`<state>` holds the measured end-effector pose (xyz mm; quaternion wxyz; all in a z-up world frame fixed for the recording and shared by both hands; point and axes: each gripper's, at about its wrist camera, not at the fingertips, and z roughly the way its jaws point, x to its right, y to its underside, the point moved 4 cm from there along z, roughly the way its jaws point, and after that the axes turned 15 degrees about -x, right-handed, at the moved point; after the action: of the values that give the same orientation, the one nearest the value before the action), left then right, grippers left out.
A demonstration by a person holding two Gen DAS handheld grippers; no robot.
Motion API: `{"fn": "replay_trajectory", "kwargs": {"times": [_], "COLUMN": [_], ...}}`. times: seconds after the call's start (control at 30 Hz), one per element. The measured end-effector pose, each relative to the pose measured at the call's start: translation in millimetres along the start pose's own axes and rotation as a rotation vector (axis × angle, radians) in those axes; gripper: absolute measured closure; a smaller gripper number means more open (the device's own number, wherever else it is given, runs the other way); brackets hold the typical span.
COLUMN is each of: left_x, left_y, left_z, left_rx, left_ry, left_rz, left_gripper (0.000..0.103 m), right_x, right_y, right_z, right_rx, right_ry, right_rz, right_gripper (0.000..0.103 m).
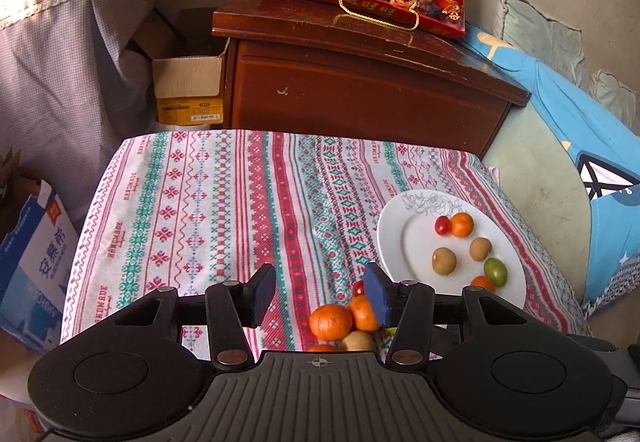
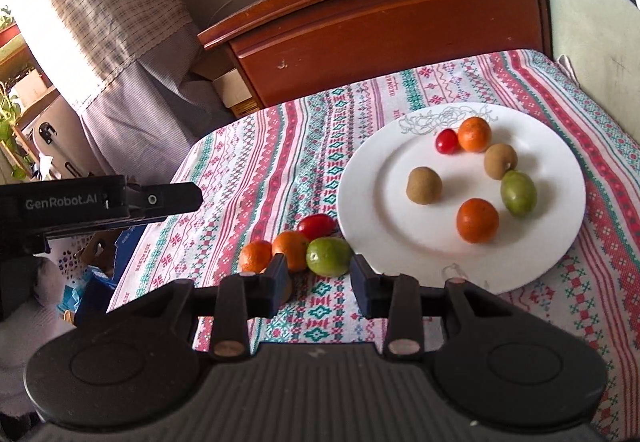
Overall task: Organize fruits
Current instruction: 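Move the left tool to a mandarin while the right tool approaches a brown kiwi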
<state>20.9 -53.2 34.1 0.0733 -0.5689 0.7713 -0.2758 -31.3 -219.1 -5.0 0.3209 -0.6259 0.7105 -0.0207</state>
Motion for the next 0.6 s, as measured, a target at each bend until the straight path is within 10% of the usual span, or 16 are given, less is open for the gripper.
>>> {"fn": "replay_trajectory", "kwargs": {"times": [0.6], "left_x": [-29], "left_y": [31], "left_z": [16], "left_rx": [-0.096], "left_ry": [-0.053], "left_rz": [-0.012], "left_gripper": [0.055], "right_x": [-16], "right_y": [13], "right_z": [30], "right_rx": [-0.062], "right_ry": [0.004], "right_rz": [-0.037], "right_gripper": [0.066]}}
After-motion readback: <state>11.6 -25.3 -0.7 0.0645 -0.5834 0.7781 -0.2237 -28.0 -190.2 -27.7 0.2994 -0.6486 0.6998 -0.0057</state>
